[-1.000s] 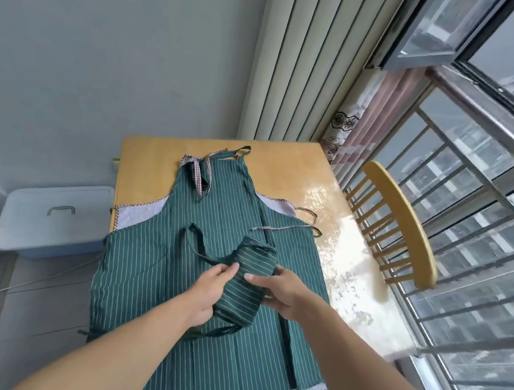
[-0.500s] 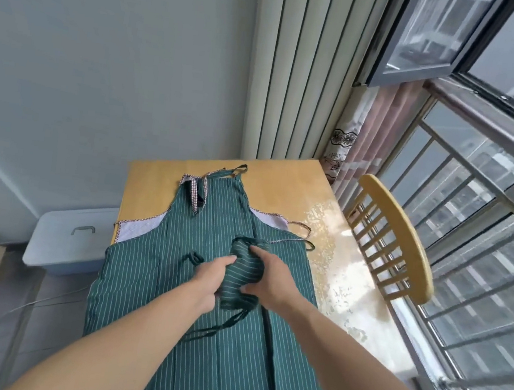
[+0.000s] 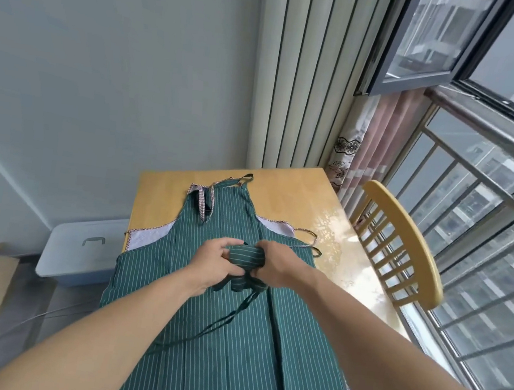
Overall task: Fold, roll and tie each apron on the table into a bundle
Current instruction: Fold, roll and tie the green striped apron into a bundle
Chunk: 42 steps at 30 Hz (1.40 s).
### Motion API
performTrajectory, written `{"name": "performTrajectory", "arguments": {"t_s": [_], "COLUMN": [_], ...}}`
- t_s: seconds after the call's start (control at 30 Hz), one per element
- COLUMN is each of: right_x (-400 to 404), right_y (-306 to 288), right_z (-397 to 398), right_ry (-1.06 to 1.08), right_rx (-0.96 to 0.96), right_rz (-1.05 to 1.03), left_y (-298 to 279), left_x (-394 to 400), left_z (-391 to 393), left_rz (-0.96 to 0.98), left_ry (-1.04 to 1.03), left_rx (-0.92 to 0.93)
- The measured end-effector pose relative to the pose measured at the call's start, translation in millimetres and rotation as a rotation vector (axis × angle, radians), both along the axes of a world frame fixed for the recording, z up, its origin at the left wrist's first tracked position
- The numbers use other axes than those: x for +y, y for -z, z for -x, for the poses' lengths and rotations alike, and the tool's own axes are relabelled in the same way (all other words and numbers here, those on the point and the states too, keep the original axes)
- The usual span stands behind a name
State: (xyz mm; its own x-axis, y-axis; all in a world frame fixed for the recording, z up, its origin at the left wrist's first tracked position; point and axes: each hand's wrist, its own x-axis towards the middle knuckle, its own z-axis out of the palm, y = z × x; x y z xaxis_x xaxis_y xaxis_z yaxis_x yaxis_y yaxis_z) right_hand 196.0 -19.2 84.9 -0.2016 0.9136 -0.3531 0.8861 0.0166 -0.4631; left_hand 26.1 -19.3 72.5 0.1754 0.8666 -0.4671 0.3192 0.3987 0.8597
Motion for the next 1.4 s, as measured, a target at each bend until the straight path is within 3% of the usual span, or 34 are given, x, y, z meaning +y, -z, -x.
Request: {"name": "performTrajectory", "arguments": {"t_s": [0.27, 0.5, 0.63, 0.77, 0.87, 1.17, 1.4], "right_x": [10.1, 13.6, 7.1, 10.7, 11.4, 13.4, 12.9], "right_y": [-19.8, -26.1, -25.3, -30.7, -41.2, -54.3, -58.7], "right_z": [43.0, 75.0, 83.5, 95.7, 99.9, 94.4, 88.9], "right_ry": [0.077, 0.089, 0.259, 0.360, 0.436, 0.509, 0.391], "right_rx": [0.039, -0.081, 0.448, 0.659, 0.731, 0.827, 0.691], "right_rz": [-0.084, -0.273, -0.001, 0.086, 0.148, 0.191, 0.297], "left_y": [-29.4, -41.7, -51.2, -59.8, -57.7, -46.1, -42.1], "left_x": [27.7, 44.4, 48.7, 51.6, 46.2, 50.5, 54.4], "left_z": [46.2, 90.9, 114.2, 123.5, 123.5, 121.7, 108.5], "left_rz": [0.036, 0.138, 0.223, 0.058, -0.015, 0.119, 0.070], "left_ry": [0.002, -0.008, 0.047, 0.167, 0.229, 0.335, 0.146], "left_rx": [0.061, -0.102, -0.207, -0.054, -0.065, -0.353, -0.400]}}
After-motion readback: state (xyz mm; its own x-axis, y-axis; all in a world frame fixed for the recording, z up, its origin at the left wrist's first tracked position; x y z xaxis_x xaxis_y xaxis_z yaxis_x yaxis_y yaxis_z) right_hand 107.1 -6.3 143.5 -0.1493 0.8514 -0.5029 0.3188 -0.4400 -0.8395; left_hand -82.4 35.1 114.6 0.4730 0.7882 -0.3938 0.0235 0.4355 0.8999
